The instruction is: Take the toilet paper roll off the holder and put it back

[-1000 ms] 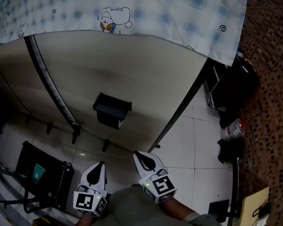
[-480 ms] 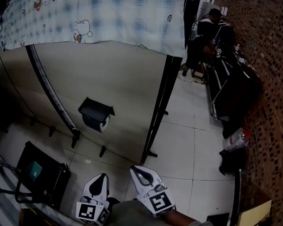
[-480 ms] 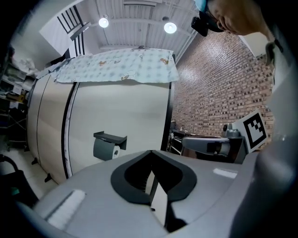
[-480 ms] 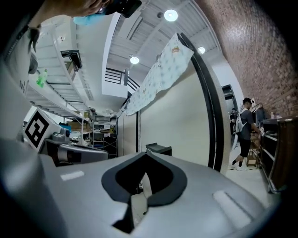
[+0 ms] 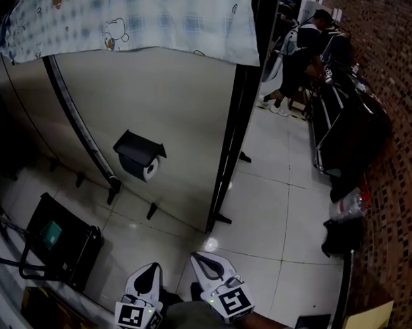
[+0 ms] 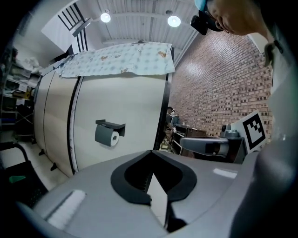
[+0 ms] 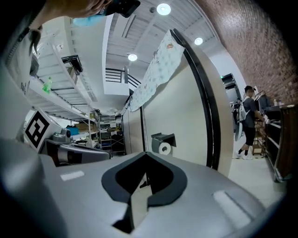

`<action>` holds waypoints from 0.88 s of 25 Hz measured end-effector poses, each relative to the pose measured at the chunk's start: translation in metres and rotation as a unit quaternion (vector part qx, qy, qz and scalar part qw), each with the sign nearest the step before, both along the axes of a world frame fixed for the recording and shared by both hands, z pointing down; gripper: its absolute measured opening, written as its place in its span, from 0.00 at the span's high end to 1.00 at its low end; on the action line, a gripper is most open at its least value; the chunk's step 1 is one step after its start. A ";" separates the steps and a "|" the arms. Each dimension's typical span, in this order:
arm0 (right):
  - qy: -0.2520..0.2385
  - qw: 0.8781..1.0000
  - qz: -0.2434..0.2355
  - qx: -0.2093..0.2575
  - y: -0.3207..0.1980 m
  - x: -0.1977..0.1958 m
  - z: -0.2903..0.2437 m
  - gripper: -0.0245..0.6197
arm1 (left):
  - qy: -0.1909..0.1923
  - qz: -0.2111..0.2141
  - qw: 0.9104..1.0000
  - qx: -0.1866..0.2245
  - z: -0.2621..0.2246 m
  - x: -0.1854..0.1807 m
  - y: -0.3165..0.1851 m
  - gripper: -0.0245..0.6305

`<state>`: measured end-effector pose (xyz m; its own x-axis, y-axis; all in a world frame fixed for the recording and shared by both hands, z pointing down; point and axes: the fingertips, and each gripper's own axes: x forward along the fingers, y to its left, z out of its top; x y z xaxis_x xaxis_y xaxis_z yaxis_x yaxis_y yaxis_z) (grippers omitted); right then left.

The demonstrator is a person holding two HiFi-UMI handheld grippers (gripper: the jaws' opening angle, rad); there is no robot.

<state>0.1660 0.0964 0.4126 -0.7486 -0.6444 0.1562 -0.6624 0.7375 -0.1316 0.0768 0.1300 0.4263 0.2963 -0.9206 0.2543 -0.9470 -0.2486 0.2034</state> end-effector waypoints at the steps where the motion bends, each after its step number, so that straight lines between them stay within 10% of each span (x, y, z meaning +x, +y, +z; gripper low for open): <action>1: -0.001 1.000 -0.009 -0.007 0.003 -0.002 0.002 0.96 | -0.004 -0.006 1.000 -0.008 0.002 -0.001 0.007 0.95; 22: 0.004 0.997 -0.083 0.007 0.061 -0.116 0.000 0.96 | -0.084 -0.043 0.995 0.040 0.002 -0.085 0.073 0.95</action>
<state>0.0502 0.1575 0.4128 -0.8438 -0.5139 0.1546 -0.5320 0.8387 -0.1161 -0.0082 0.2031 0.4285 0.1751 -0.9599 0.2187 -0.9844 -0.1740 0.0244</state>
